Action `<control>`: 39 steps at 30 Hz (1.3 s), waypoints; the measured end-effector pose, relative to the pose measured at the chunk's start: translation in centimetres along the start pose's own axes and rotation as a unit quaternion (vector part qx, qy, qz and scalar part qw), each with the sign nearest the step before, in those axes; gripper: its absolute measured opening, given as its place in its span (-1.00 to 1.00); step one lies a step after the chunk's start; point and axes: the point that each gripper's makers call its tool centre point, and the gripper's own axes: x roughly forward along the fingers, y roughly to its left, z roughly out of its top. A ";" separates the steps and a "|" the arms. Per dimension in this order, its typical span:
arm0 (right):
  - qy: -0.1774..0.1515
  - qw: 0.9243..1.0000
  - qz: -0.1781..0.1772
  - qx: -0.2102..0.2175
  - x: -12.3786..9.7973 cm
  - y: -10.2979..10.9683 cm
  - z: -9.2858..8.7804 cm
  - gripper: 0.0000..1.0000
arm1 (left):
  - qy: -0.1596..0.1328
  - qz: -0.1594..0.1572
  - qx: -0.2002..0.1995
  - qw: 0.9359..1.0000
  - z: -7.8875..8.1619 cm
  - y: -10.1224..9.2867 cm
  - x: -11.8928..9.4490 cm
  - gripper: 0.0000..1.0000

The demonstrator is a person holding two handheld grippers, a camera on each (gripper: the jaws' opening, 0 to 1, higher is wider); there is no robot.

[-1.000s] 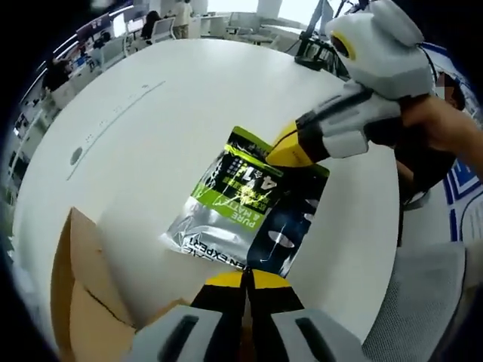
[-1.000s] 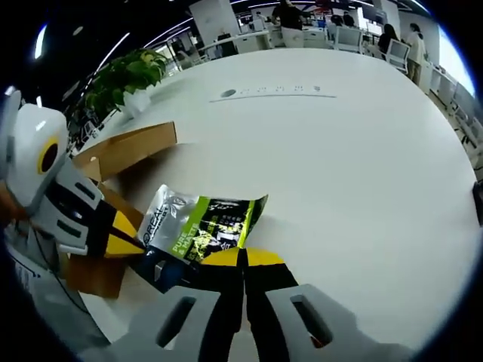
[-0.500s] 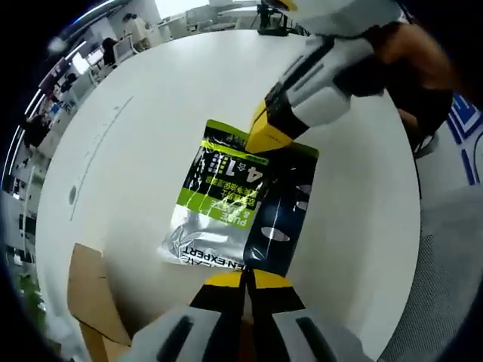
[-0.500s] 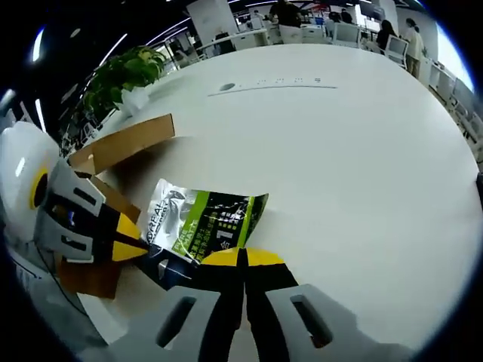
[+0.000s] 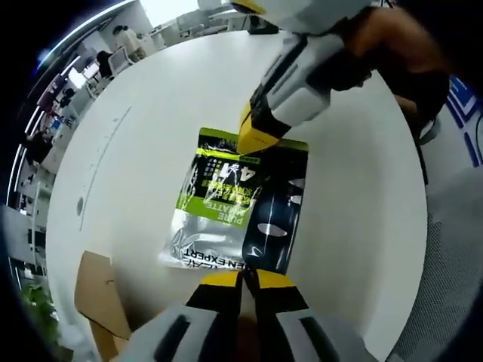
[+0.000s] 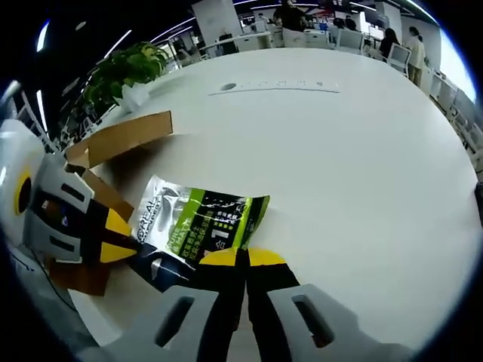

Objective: Operate the shoe box by opening the lid, removing the specified soft item, and placing it in the target area until the item is outside and the box remains undamaged.

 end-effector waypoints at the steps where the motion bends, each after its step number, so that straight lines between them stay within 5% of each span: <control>1: 0.001 1.000 0.000 0.000 0.0 0.0 0.0 -0.98 | 0.002 0.003 0.008 1.000 0.0 0.0 -0.1 -0.86; 11: -0.001 1.000 -0.014 -0.009 0.1 -0.3 0.1 -1.00 | -0.004 0.019 0.042 0.999 -0.1 -0.2 -1.6 -0.75; 18: -0.004 1.000 -0.023 -0.001 -0.1 -0.8 0.0 -1.00 | -0.042 0.021 0.009 0.999 1.1 0.0 -3.0 -0.68; 23: -0.008 0.999 -0.032 -0.010 -0.2 -1.4 0.1 -0.98 | -0.091 -0.008 -0.047 0.995 2.5 -0.6 -3.9 -0.59; 39: -0.016 0.999 -0.038 -0.021 -0.3 -1.6 0.2 -0.93 | -0.167 0.000 -0.128 0.978 2.2 0.8 -8.3 -0.52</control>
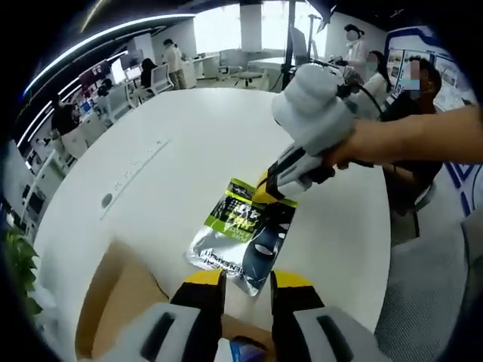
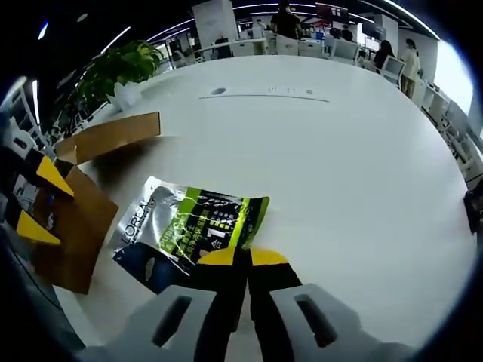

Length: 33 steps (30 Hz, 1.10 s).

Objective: Operate the shoe box by opening the lid, removing the specified soft item, and placing it in the target area until the item is outside and the box remains undamaged.

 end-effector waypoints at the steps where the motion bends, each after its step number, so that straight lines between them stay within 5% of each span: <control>1: -0.001 1.000 -0.002 -0.006 -0.2 0.0 0.0 -0.90 | -0.002 0.001 -0.002 1.000 0.0 0.1 -0.1 -0.51; 33: -0.070 0.996 0.023 -0.052 -8.2 4.6 2.1 -0.38 | -0.079 0.068 -0.099 0.990 -4.4 2.1 -9.1 -0.14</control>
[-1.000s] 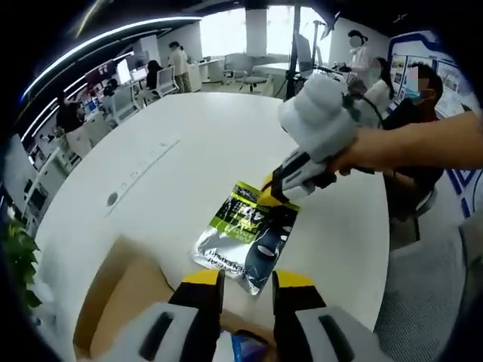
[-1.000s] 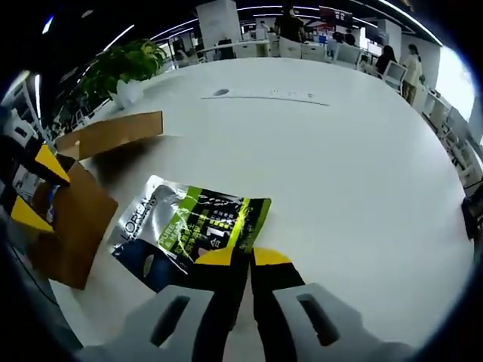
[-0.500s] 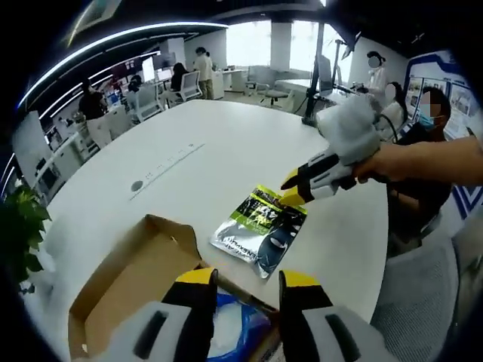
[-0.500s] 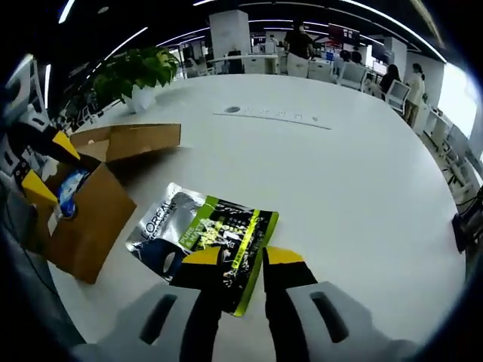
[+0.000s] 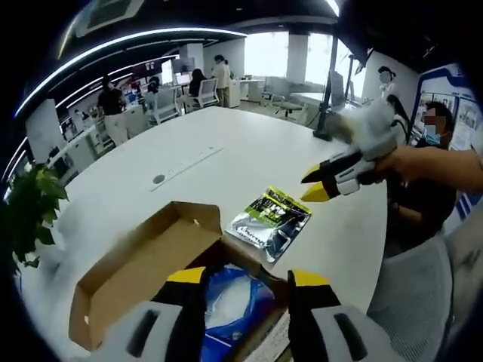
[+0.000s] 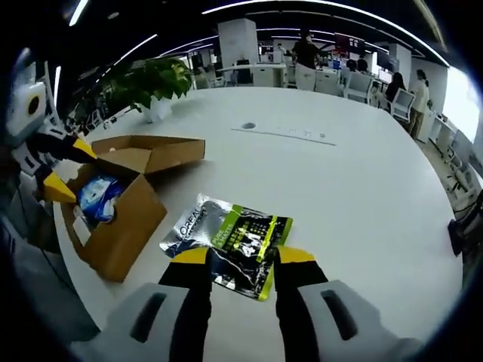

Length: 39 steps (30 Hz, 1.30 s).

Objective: Operate the shoe box by opening the lid, removing the specified soft item, and placing it in the target area until the item is outside and the box remains undamaged.

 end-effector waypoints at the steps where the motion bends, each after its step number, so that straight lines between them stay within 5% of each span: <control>1: -0.003 1.000 0.001 0.000 -0.2 0.2 0.1 -0.37 | -0.003 0.003 -0.001 1.000 -0.2 0.1 -0.4 -0.13; 22: -0.019 0.999 0.038 -0.028 -3.1 5.9 2.3 -0.15 | -0.037 0.041 -0.051 0.997 -4.0 3.0 -5.4 0.12; 39: -0.021 0.994 0.095 -0.059 -2.2 12.4 3.9 -0.12 | -0.054 0.065 -0.084 0.993 -7.8 4.7 -9.2 0.35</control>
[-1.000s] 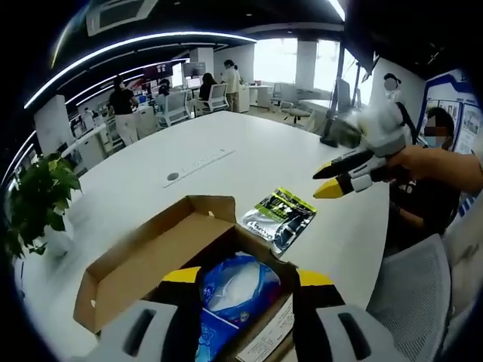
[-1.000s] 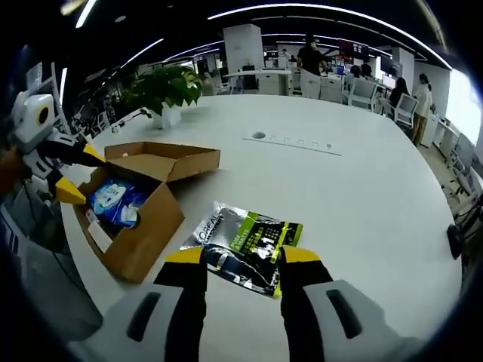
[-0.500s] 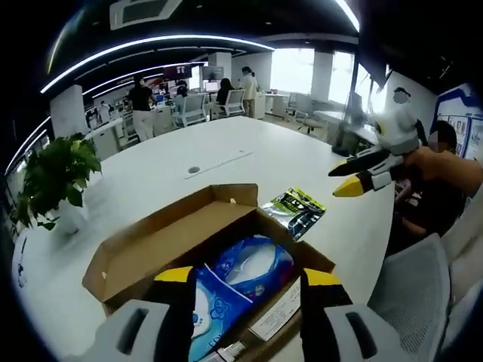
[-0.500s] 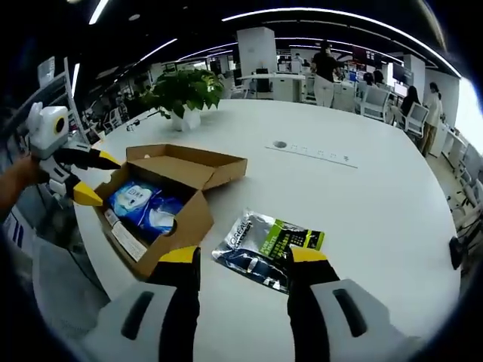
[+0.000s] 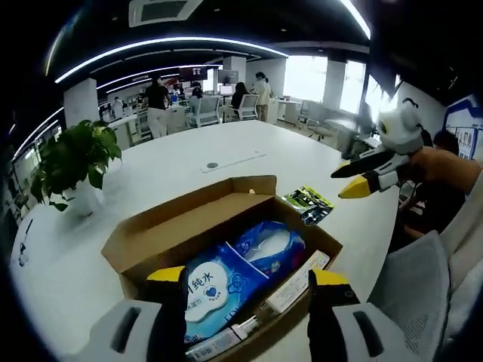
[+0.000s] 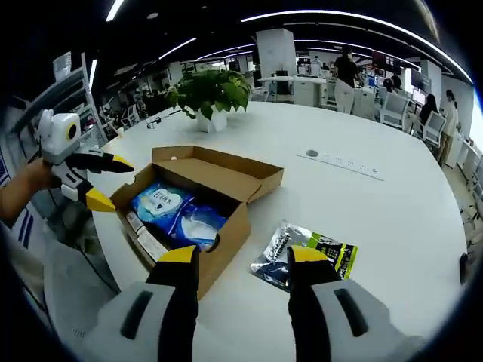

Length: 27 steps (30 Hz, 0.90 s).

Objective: Operate the shoe box by opening the lid, removing the specified soft item, and placing it in the target area until the item is outside and the box remains undamaged.

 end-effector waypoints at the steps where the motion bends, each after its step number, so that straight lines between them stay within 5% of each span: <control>1: 0.001 1.000 0.005 -0.004 0.2 0.4 0.1 -0.12 | 0.000 0.001 -0.003 1.000 -0.4 0.0 -0.3 0.39; 10: 0.007 0.999 0.039 -0.026 2.1 2.9 0.8 -0.11 | -0.011 0.012 -0.014 1.000 -2.4 0.5 -2.2 0.53; 27: 0.029 0.991 0.117 -0.066 7.4 7.9 1.5 -0.18 | -0.042 0.037 -0.033 0.998 -3.5 2.4 -4.9 0.88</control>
